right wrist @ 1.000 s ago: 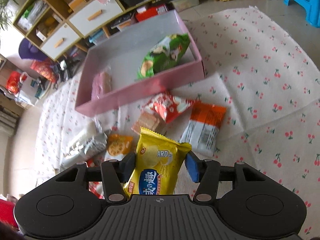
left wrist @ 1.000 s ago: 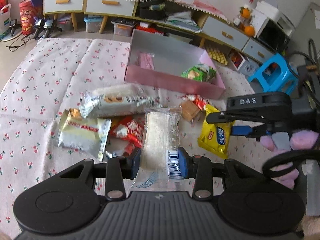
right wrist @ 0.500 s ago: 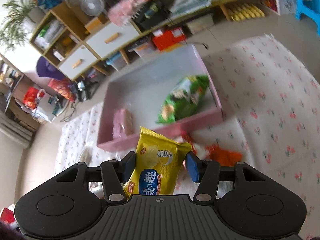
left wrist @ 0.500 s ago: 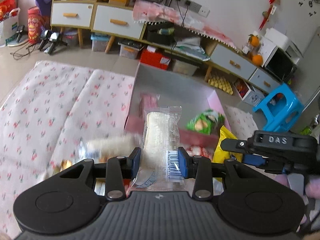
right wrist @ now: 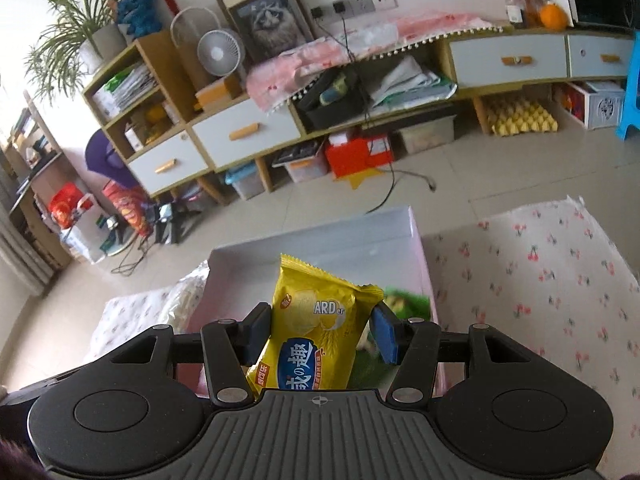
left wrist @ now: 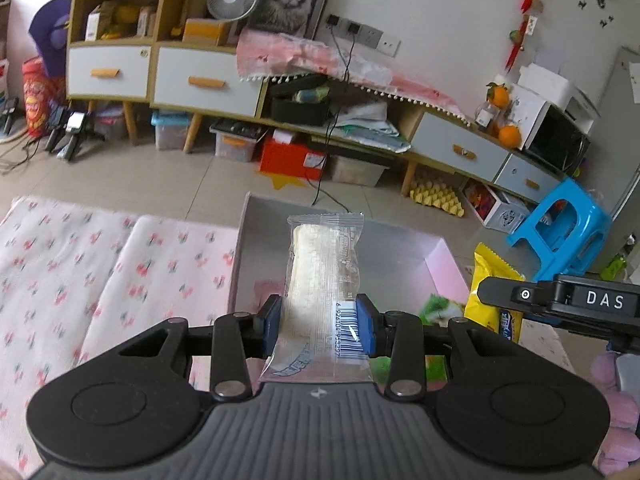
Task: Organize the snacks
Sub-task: 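Lower both held snacks into the pink box and open both tools, then move both tools back toward the remaining snack pile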
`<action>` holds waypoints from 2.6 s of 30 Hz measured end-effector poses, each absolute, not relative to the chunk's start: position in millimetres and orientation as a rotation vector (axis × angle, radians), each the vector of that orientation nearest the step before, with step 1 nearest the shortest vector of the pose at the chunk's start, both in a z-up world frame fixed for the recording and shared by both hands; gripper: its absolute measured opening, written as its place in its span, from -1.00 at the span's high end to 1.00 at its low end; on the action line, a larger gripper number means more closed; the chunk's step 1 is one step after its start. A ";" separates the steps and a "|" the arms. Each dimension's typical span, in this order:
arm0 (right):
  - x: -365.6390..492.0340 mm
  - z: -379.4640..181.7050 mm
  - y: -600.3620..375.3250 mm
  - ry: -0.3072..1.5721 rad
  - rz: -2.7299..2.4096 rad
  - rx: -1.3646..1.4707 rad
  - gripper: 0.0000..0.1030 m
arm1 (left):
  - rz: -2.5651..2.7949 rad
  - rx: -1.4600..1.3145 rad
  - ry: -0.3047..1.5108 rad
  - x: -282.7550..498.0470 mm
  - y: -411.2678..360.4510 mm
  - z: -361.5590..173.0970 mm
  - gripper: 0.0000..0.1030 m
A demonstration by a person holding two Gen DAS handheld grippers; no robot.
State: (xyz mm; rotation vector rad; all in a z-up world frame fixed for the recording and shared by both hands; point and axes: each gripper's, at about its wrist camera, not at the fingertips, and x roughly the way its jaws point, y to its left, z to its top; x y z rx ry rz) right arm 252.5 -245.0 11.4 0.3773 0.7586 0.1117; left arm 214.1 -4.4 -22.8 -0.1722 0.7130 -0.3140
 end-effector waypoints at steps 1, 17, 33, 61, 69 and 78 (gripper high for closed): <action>257.2 8.6 -245.7 0.750 0.108 0.374 -0.04 | -0.309 -0.162 0.709 217.9 -7.4 -24.5 0.31; 312.7 -32.4 -254.1 0.725 0.081 0.351 -0.04 | -0.312 -0.028 0.728 261.8 -26.2 -51.8 0.30; 297.2 -13.6 -258.8 0.680 0.122 0.375 -0.56 | -0.311 -0.044 0.677 248.6 -24.9 -29.0 -0.38; 156.0 42.2 -219.7 0.713 0.152 0.188 -0.79 | -0.178 -0.044 0.776 150.7 46.5 7.3 -0.89; 129.5 26.3 -205.7 0.691 0.180 0.144 -0.89 | -0.168 0.004 0.755 128.8 61.6 -4.8 -0.99; 109.7 -6.3 -173.1 0.731 0.247 -0.083 -0.89 | -0.125 0.010 0.887 117.8 89.0 -34.4 -0.98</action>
